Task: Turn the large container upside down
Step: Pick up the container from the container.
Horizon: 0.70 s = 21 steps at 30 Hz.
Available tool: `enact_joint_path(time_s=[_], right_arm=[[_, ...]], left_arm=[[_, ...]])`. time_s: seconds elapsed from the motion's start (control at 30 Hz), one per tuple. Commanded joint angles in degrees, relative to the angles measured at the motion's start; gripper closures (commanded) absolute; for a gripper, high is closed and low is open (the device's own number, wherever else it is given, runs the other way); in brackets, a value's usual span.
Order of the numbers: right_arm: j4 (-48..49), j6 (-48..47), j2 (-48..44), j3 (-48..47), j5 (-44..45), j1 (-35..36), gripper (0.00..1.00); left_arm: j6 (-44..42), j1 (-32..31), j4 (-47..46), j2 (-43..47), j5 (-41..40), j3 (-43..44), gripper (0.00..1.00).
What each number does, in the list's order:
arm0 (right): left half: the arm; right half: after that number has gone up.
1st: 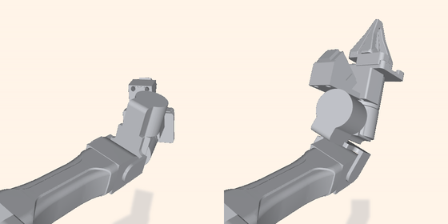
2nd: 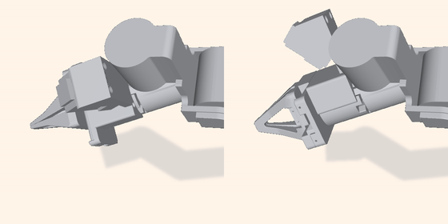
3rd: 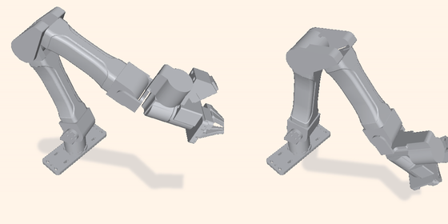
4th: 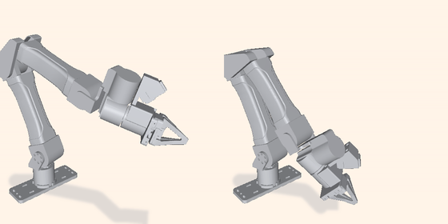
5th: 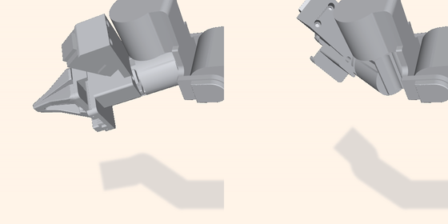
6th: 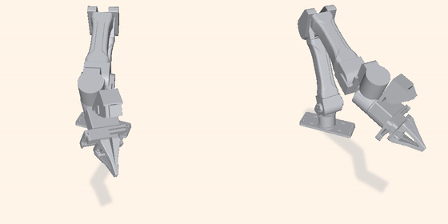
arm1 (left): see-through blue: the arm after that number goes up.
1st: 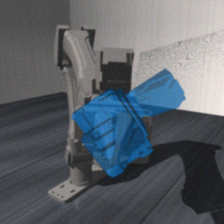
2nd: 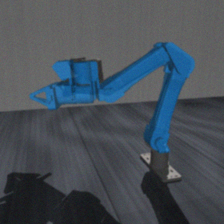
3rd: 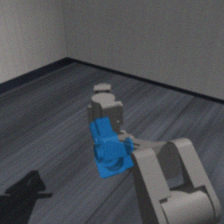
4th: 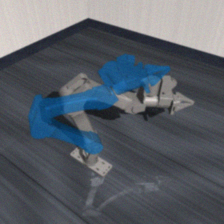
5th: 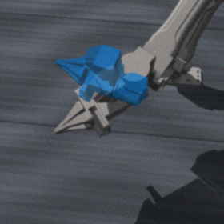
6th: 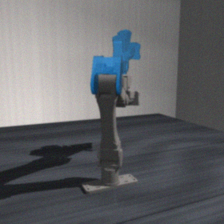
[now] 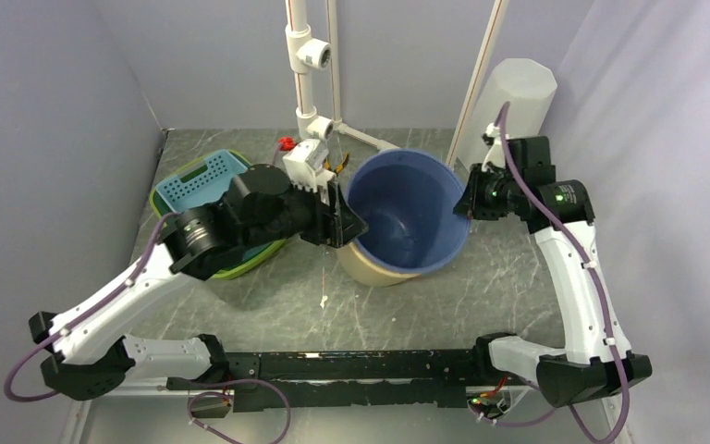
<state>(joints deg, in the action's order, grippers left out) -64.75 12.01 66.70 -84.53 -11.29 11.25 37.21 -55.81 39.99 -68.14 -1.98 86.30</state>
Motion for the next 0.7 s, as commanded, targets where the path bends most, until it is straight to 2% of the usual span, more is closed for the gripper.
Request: enact_joint_path(time_s=[0.0, 0.13, 0.27, 0.4, 0.67], right_arm=[[3.52, 7.18, -1.55, -7.49, -2.42, -4.17, 1.00], [3.80, 6.97, -1.90, -7.44, -8.49, -5.78, 1.00], [1.35, 7.07, -1.71, -9.86, -6.27, -5.99, 1.00], [4.50, 9.24, -3.73, -9.90, -10.38, -7.94, 1.00], [5.26, 12.82, -3.57, -8.57, -0.53, -8.20, 1.00]], left_arm=[[-0.58, -1.44, -4.95, 6.04, 2.10, -1.34, 0.27], [-0.75, -1.43, -4.92, 8.64, -0.56, -5.00, 0.26], [-0.10, -1.44, -5.51, 10.07, -1.91, -8.87, 0.27], [-0.27, -1.41, -7.23, 10.75, -1.36, -11.44, 0.28], [-0.65, -1.41, -7.12, 9.55, 0.46, -11.94, 0.28]])
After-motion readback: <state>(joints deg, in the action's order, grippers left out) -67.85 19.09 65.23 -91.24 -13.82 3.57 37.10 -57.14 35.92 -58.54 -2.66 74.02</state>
